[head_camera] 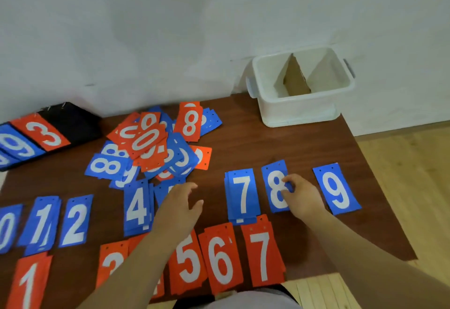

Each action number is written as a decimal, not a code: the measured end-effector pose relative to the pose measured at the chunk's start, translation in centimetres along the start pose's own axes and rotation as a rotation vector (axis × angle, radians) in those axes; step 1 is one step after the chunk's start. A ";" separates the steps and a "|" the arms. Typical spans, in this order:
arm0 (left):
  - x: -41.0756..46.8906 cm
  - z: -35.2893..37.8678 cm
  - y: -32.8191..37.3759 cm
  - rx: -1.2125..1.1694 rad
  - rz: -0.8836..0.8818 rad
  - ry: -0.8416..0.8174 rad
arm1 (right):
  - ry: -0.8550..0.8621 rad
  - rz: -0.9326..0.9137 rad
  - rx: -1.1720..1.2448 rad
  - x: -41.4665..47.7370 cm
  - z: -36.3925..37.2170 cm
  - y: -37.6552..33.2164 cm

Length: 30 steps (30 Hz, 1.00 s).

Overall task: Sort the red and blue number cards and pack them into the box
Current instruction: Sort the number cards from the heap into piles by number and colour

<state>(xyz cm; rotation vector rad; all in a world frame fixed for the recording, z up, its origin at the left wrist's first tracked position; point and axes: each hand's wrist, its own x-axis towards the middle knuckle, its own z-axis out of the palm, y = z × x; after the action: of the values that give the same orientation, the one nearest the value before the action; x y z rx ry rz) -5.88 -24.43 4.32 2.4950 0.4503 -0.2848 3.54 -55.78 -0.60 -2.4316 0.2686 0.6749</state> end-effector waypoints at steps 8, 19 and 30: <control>-0.3 -1.8 -4.3 0.110 -0.063 0.098 | 0.063 -0.127 -0.356 -1.0 0.6 -5.5; 3.2 -12.1 -16.5 0.157 -0.175 0.182 | 0.052 -0.262 -0.232 -2.6 8.0 -20.3; 10.1 -19.2 -27.0 0.146 -0.235 0.083 | -0.002 -0.230 -0.189 -1.9 15.9 -29.6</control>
<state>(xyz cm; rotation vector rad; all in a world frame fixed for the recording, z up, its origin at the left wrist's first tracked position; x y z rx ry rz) -4.87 10.18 3.07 2.6037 0.7857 -0.3170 5.39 -22.46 3.93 -2.5874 -0.0791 0.6238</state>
